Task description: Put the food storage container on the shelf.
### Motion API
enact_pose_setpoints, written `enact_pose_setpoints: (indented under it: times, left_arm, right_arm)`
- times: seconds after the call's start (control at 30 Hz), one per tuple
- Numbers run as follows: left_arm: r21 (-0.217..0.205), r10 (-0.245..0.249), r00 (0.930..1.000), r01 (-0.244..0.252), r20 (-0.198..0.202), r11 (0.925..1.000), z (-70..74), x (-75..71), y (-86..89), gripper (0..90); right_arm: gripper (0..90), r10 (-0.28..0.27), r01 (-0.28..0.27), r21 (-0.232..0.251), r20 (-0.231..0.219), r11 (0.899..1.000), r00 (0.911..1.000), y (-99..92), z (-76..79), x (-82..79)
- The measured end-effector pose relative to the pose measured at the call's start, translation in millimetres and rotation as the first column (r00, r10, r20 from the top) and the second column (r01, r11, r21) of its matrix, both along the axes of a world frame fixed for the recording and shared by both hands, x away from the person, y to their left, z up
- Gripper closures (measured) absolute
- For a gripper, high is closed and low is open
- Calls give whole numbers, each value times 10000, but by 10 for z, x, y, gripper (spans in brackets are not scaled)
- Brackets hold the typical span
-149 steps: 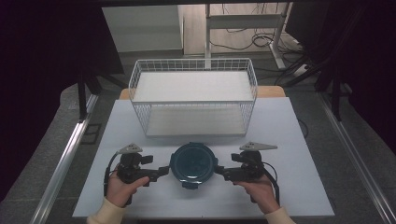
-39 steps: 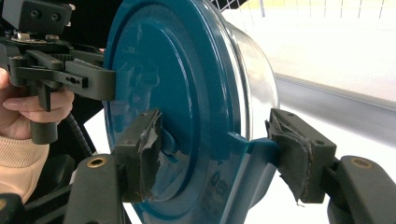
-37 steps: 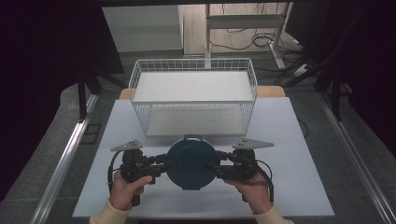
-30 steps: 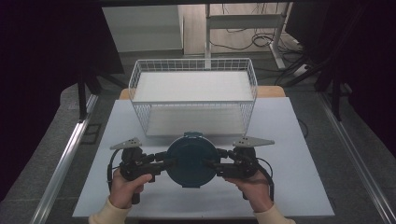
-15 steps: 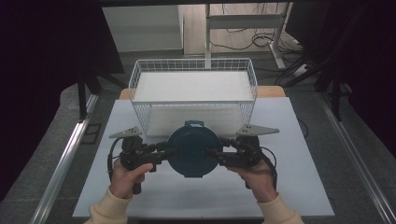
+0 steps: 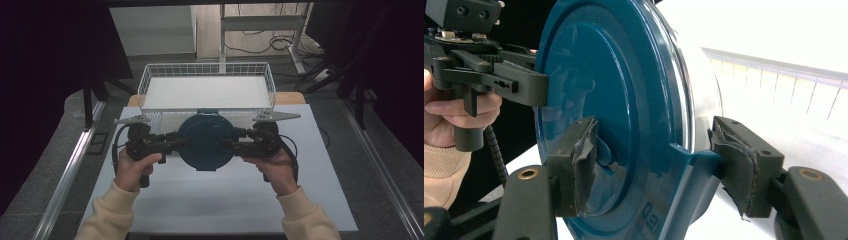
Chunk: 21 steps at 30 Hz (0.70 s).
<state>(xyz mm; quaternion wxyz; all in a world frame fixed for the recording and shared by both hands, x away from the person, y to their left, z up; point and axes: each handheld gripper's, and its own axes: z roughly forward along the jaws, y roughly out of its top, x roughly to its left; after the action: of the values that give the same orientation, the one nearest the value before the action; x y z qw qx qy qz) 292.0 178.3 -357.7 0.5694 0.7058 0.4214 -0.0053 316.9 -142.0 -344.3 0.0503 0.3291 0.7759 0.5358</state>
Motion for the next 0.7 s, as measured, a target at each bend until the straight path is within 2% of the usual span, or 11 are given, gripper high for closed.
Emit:
enact_pose_setpoints:
  times: [0.33, 0.7]
  left_arm:
    - [-97, 10, 10000, -9, 93, 10000, 223, 217, 29, 441]
    - [-205, -41, 9998, 45, 196, 9998, 416, 403, 33, 441]
  right_arm:
    - [366, 32, -29, -165, 127, 9999, 9999, 37, 272, 228]
    - [366, 32, -22, -350, 289, 9994, 9996, 48, 517, 395]
